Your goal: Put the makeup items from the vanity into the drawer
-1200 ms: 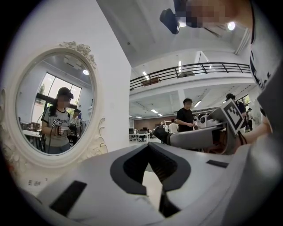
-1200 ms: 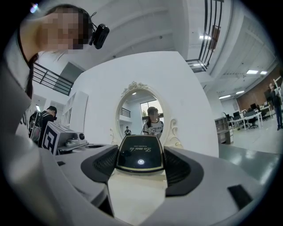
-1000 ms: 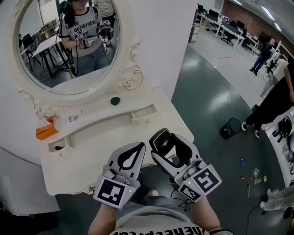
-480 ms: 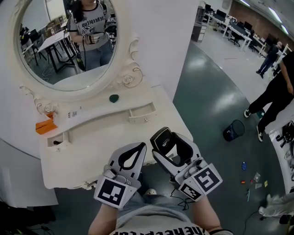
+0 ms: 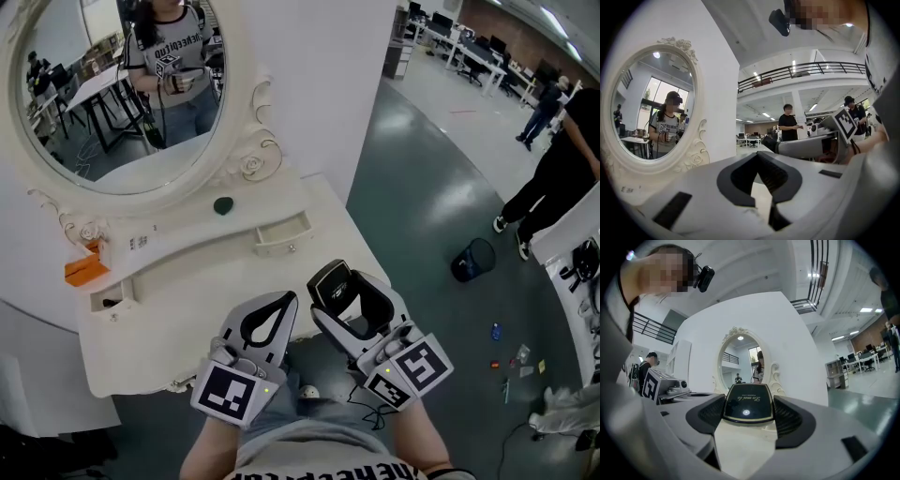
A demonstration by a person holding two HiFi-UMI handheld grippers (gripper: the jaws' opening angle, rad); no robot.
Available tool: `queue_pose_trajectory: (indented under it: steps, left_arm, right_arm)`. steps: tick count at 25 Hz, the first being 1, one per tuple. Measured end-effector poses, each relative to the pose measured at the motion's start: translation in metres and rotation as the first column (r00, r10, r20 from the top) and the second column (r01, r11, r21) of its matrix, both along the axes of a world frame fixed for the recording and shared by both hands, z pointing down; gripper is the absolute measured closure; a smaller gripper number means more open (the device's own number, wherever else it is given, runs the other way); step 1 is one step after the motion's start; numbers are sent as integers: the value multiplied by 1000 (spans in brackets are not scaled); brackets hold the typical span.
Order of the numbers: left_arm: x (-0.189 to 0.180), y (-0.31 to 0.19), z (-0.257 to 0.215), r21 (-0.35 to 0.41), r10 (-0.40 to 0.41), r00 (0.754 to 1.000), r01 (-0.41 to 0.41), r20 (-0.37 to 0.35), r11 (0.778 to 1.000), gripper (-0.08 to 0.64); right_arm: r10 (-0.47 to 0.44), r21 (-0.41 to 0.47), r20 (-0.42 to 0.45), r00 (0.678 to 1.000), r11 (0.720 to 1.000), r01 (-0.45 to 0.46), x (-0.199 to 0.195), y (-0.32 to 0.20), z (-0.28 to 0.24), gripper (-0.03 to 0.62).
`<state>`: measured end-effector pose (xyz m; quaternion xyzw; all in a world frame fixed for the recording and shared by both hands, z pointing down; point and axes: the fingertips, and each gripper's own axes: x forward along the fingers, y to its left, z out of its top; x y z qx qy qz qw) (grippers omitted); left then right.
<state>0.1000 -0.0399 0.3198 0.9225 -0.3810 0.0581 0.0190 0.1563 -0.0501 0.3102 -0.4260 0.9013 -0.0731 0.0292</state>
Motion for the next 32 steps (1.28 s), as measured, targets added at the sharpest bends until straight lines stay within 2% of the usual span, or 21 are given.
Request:
queue_pose_trajectory:
  steps: [22, 32]
  left_arm:
    - [-43, -90, 8, -36, 3, 1000, -4, -11, 999, 545]
    - [-61, -127, 20, -72, 3, 1000, -5, -24, 997, 545]
  right_arm:
    - [29, -54, -37, 999, 998, -31, -33, -100, 17, 250]
    - [38, -107, -73, 997, 993, -45, -48, -144, 40, 250]
